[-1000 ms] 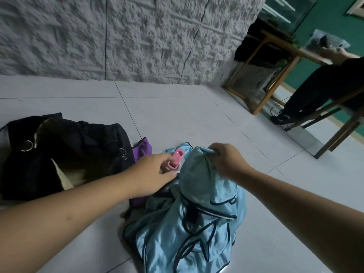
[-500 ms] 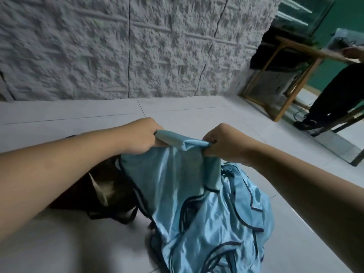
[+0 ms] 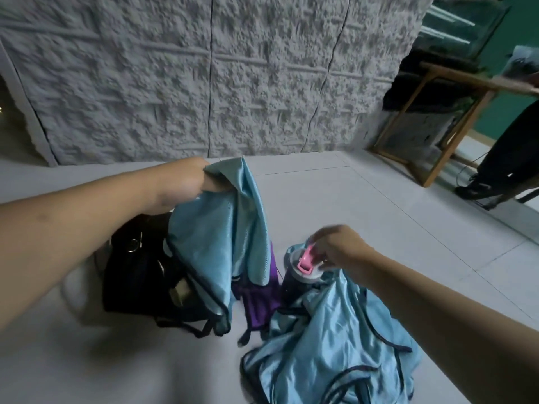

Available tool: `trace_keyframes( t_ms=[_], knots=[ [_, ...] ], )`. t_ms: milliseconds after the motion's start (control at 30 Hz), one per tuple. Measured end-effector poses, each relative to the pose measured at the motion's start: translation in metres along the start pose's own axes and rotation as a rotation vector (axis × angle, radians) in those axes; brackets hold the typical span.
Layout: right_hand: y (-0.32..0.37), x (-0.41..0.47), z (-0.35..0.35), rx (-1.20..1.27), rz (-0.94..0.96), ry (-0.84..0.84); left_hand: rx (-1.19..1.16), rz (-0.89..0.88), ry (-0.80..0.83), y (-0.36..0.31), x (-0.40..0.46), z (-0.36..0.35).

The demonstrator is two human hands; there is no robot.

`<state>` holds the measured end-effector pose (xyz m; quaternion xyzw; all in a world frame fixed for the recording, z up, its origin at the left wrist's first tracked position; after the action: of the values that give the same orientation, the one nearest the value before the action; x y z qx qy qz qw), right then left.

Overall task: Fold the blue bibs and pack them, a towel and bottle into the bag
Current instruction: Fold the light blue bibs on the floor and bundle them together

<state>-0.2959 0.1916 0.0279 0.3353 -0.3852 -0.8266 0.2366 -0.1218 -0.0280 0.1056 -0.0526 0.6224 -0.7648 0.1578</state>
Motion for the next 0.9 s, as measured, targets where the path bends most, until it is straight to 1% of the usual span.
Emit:
trace_keyframes(
  t_ms=[67,100,133,167,233,333,400,433,533,633,767,900],
  knots=[
    [-0.024,-0.013,-0.040,-0.160,-0.087,0.369,-0.066,0.013,-0.045,-0.001,-0.001,0.001],
    [-0.034,-0.020,-0.060,-0.236,-0.090,0.548,-0.093,0.023,-0.067,-0.002,-0.002,0.001],
    [-0.039,-0.029,-0.077,-0.260,-0.085,0.671,-0.118,0.045,-0.102,-0.001,-0.002,0.000],
    [-0.042,-0.032,-0.088,-0.240,-0.069,0.718,-0.146,0.056,-0.120,-0.001,-0.003,-0.001],
    [-0.030,-0.037,-0.104,-0.118,0.013,0.647,-0.214,0.054,-0.121,-0.002,-0.004,-0.007],
    [-0.009,-0.033,-0.108,0.044,0.163,0.409,-0.286,0.069,-0.102,-0.002,-0.007,-0.013],
    [-0.001,-0.028,-0.104,0.166,0.163,0.315,-0.329,0.088,-0.100,0.002,-0.008,-0.013],
    [0.003,-0.027,-0.102,0.220,0.165,0.293,-0.353,0.099,-0.100,0.005,-0.008,-0.012],
    [0.008,-0.022,-0.090,0.272,0.159,0.214,-0.403,0.140,-0.118,0.017,-0.010,-0.006],
    [0.010,-0.017,-0.078,0.412,0.143,0.142,-0.383,0.171,-0.142,0.024,-0.012,-0.003],
    [0.012,-0.017,-0.055,0.432,0.226,0.046,-0.352,0.201,-0.171,0.038,-0.015,-0.002],
    [0.022,-0.021,-0.039,0.442,0.302,-0.014,-0.223,0.245,-0.169,0.049,-0.010,-0.002]
  ],
)
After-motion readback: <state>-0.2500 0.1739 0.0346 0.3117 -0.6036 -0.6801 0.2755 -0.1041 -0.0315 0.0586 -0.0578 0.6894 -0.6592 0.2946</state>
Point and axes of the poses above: each hand's wrist, its own x-axis towards the middle knuckle, its own z-axis out of the back of the hand, y = z × x, the point moved 7 cm from there along x, towards the middle knuckle, and after that the axes turned 2 degrees about y, right-handed, at the moved point
